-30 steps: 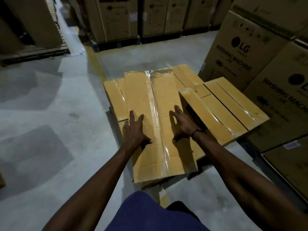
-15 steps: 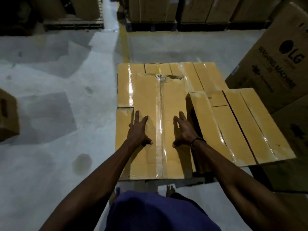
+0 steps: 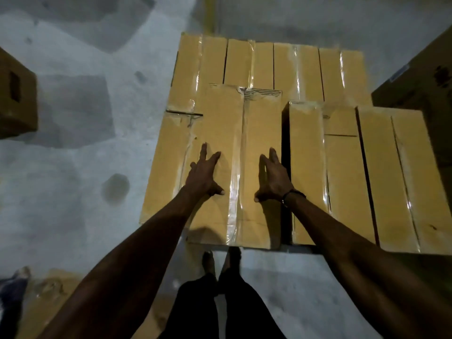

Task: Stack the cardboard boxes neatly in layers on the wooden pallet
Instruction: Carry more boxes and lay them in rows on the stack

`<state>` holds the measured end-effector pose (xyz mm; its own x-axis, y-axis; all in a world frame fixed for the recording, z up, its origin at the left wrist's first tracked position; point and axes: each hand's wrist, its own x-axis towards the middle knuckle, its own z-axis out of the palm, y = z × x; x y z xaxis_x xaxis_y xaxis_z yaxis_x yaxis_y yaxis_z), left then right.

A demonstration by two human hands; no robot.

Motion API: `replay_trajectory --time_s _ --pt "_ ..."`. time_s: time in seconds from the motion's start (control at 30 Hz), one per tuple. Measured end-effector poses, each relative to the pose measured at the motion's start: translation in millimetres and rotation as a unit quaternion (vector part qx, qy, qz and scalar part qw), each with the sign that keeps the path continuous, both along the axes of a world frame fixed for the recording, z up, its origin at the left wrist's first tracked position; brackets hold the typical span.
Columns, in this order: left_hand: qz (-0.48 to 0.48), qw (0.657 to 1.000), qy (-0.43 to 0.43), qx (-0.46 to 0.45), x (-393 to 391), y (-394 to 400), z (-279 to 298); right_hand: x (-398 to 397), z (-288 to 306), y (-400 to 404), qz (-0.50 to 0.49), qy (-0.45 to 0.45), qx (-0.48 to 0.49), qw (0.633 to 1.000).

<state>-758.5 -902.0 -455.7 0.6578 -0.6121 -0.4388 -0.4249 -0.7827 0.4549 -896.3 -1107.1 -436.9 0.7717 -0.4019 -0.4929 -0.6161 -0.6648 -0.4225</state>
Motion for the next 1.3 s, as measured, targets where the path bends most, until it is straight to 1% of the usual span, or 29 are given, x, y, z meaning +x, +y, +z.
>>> replay_trajectory --time_s 0.3,0.5,0.6,0.7,0.73,0.8,0.97,1.1,1.3 --pt "-0.015 1.0 -0.01 0.004 12.3 -19.3 -44.4 4.3 -46.7 -25.1 0.017 -0.001 0.01 1.0" --pt "-0.014 1.0 -0.007 0.001 15.5 -24.7 -49.1 6.2 -53.4 -30.1 0.044 -0.011 -0.002 0.999" --pt "-0.023 1.0 -0.015 -0.001 11.5 -24.5 -41.8 -5.8 -49.2 -33.0 0.051 -0.046 -0.036 0.997" --pt "-0.024 1.0 -0.016 0.001 7.6 -26.4 -37.1 -30.0 -47.2 -47.1 -0.007 -0.129 -0.064 0.99" --pt "-0.022 1.0 -0.017 0.001 6.8 -27.4 -36.3 -39.0 -47.3 -53.7 -0.023 -0.142 -0.074 0.987" --pt "-0.016 1.0 -0.019 0.001 2.3 -29.5 -36.9 -57.4 -52.4 -69.1 -0.03 -0.13 -0.084 0.987" --pt "-0.013 1.0 -0.021 -0.007 -14.4 -38.4 -41.6 -86.2 -73.4 -91.6 0.018 -0.086 -0.067 0.994" --pt "-0.006 1.0 -0.014 -0.004 -19.9 -43.4 -41.0 -90.3 -79.4 -95.2 0.043 -0.095 -0.065 0.992" --pt "-0.024 1.0 -0.013 -0.005 -26.1 -54.4 -34.1 -94.7 -84.7 -102.9 0.06 -0.102 -0.068 0.991"
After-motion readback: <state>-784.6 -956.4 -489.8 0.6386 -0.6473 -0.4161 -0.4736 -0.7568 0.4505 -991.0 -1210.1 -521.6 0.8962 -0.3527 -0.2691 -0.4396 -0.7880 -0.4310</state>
